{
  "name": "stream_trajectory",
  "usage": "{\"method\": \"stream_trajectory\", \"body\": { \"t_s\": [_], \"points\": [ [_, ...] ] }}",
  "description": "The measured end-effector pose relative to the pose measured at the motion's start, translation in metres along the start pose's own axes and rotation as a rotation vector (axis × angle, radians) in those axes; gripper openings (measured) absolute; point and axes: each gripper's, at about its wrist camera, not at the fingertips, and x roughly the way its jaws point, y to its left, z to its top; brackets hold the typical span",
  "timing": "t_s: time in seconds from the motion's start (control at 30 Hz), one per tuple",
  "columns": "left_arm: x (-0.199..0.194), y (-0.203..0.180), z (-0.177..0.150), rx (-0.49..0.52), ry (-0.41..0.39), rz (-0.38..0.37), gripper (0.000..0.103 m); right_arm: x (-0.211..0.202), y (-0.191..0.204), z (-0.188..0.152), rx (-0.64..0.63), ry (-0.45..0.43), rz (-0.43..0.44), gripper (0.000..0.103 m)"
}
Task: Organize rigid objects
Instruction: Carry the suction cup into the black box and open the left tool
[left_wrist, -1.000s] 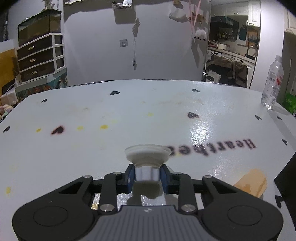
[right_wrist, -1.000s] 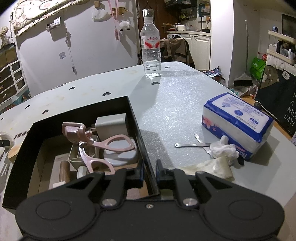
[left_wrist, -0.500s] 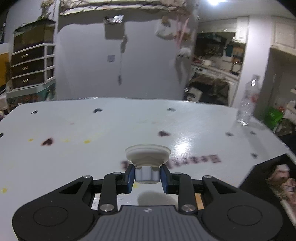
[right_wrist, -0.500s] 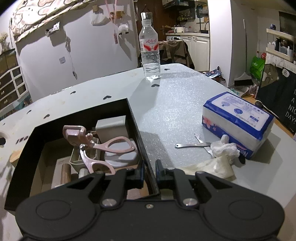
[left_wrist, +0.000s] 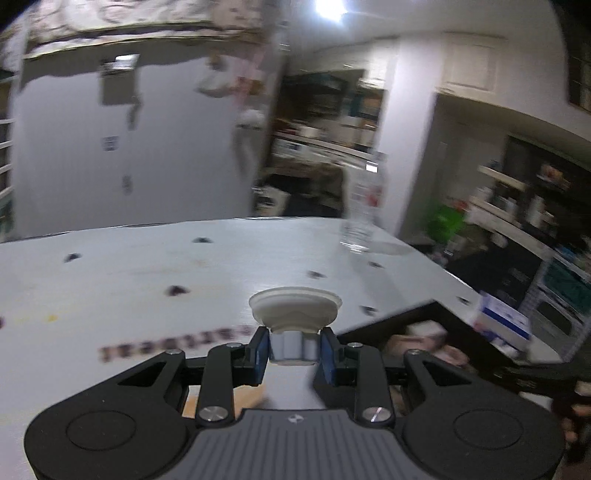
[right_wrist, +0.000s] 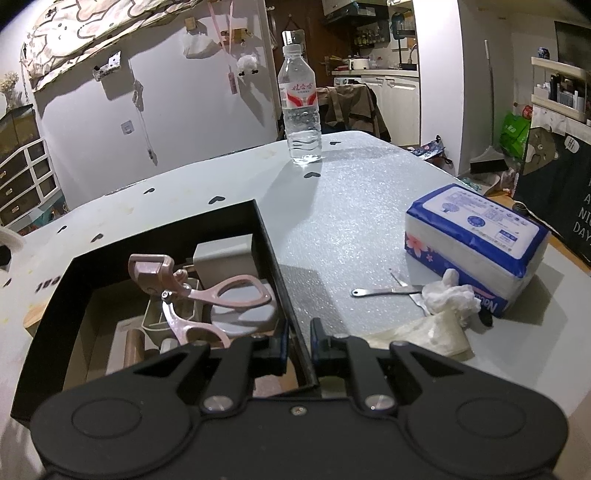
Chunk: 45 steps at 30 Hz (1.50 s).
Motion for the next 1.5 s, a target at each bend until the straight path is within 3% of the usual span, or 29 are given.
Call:
{"method": "stream_trajectory", "body": {
  "t_s": [0.13, 0.27, 0.53, 0.83, 1.0, 1.07, 1.2, 1.37, 1.5],
  "points": [
    [0.016, -0.028, -0.003, 0.074, 0.054, -0.085, 0.031, 0.0, 0.0, 0.0, -0.001, -0.002, 0.007, 0.012],
    [0.037, -0.05, -0.007, 0.172, 0.116, -0.124, 0.031, 0.0, -0.002, 0.0, 0.0, -0.004, 0.013, 0.012],
    [0.08, -0.073, -0.013, 0.311, 0.214, -0.108, 0.031, -0.001, -0.004, -0.001, 0.004, -0.008, 0.03, 0.012],
    [0.103, -0.077, -0.012, 0.399, 0.24, -0.078, 0.031, -0.001, -0.004, 0.0, -0.002, -0.005, 0.04, 0.012],
    [0.105, -0.089, -0.018, 0.515, 0.252, -0.06, 0.032, 0.0, -0.004, 0.0, -0.001, -0.005, 0.04, 0.012],
    [0.106, -0.09, -0.019, 0.512, 0.255, -0.061, 0.033, 0.0, -0.004, 0.0, -0.002, -0.005, 0.039, 0.012],
    [0.104, -0.087, -0.018, 0.468, 0.239, -0.079, 0.056, 0.0, -0.004, 0.0, -0.002, -0.005, 0.039, 0.012],
    [0.1, -0.083, -0.016, 0.437, 0.23, -0.087, 0.056, 0.0, -0.004, 0.0, -0.003, -0.004, 0.038, 0.012],
    [0.09, -0.079, -0.012, 0.392, 0.213, -0.113, 0.067, 0.0, -0.004, 0.0, -0.002, -0.004, 0.037, 0.012]
  ]
}}
